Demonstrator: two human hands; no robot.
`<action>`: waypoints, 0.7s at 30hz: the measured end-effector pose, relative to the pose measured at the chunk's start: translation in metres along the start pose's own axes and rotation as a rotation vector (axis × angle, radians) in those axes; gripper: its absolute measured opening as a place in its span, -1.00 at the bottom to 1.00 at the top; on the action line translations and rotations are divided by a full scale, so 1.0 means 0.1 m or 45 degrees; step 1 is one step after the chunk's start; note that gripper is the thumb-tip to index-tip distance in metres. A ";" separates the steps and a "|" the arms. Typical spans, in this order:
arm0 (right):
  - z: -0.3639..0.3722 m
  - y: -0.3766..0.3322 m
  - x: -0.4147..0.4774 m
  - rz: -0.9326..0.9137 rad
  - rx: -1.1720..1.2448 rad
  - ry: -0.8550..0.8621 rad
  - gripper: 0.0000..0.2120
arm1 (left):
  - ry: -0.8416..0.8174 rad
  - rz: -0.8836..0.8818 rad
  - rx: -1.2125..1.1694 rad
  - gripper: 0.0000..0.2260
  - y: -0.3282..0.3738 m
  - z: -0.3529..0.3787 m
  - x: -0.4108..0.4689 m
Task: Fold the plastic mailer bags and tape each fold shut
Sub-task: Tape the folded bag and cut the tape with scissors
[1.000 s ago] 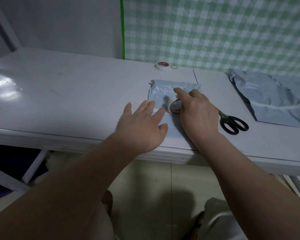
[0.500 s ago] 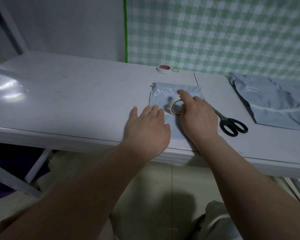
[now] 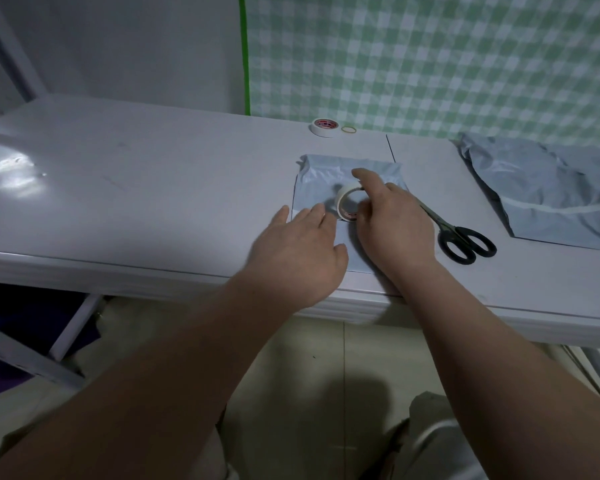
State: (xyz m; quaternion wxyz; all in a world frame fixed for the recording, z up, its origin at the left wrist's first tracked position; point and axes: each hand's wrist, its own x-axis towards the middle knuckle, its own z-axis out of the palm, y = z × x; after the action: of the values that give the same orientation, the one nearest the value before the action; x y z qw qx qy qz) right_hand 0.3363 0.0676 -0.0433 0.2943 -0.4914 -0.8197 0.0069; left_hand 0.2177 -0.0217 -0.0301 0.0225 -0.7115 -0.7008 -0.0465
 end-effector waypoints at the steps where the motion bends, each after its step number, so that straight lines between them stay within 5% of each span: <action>1: -0.01 0.02 0.01 0.029 0.076 -0.015 -0.56 | -0.003 -0.012 0.005 -0.50 0.03 0.01 0.01; 5: -0.03 0.07 0.03 0.069 0.174 0.012 -0.64 | 0.003 -0.055 0.014 -0.48 0.07 0.05 0.01; 21: -0.21 0.23 0.05 -0.121 -0.315 0.182 -0.60 | -0.088 -0.096 0.037 -0.47 0.09 0.01 0.00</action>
State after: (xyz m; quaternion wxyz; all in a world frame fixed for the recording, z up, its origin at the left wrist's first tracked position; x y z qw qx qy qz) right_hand 0.3628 0.0778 -0.0305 0.2894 -0.4837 -0.8135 -0.1431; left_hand 0.2273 -0.0216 -0.0303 0.0069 -0.6855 -0.7280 -0.0125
